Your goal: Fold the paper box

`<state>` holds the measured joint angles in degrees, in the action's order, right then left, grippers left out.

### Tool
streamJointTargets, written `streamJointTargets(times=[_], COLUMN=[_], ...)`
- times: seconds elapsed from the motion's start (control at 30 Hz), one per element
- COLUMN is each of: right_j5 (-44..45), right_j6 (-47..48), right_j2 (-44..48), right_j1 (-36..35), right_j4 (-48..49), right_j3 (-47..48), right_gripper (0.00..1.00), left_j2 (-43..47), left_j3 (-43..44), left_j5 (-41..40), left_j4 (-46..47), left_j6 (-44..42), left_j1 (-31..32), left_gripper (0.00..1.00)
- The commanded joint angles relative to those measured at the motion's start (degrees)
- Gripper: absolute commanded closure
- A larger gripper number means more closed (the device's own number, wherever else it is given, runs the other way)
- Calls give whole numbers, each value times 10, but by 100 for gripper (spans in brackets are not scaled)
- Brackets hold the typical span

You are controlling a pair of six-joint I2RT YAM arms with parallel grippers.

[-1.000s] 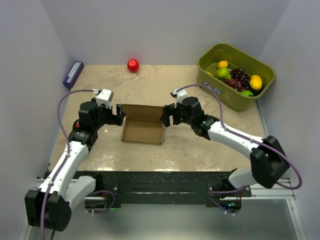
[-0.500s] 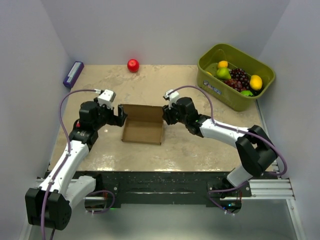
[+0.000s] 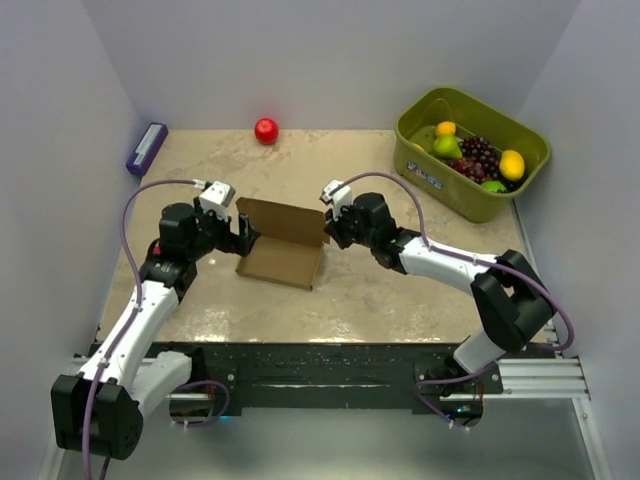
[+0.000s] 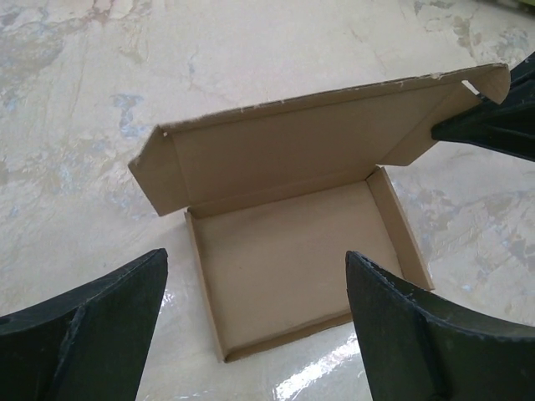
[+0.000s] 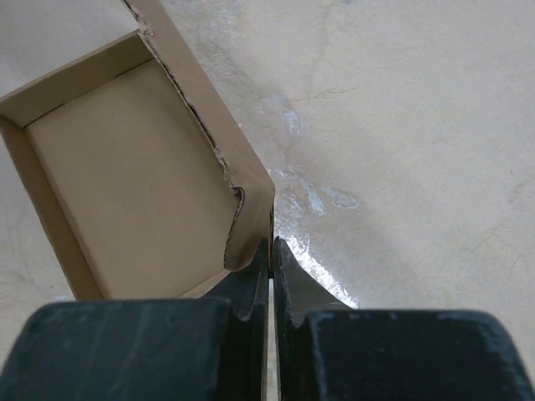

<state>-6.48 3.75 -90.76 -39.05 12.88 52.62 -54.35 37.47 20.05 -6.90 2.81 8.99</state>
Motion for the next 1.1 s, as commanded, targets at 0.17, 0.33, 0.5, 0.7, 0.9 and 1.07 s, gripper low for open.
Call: streamJointTargets(times=[0.17,0.33,0.5,0.7,0.9,1.07], right_j5=[-43,-92,-134,-137,-139,-151], right_j6=[55,69,73,72,71,71], right_j2=[102,169,197,198,201,203], right_j1=[9,37,51,53,54,56], right_j4=[-115,-159,-183,-190,-182,-180], right_j3=[-16,-37,-36,-32,-34,-37], right_gripper=[100,100,100,100,100,100], left_j2=[-1,-8,8,20,-5,-30], left_j3=[8,12,9,-2,-3,0], left_j5=[33,26,27,67,126,129], left_j4=[25,13,15,27,32,38], left_j6=[2,-9,-11,-11,-11,-11], left_j1=[-4,-5,-12,-16,-16,-16], left_gripper=[9,8,8,12,28,30])
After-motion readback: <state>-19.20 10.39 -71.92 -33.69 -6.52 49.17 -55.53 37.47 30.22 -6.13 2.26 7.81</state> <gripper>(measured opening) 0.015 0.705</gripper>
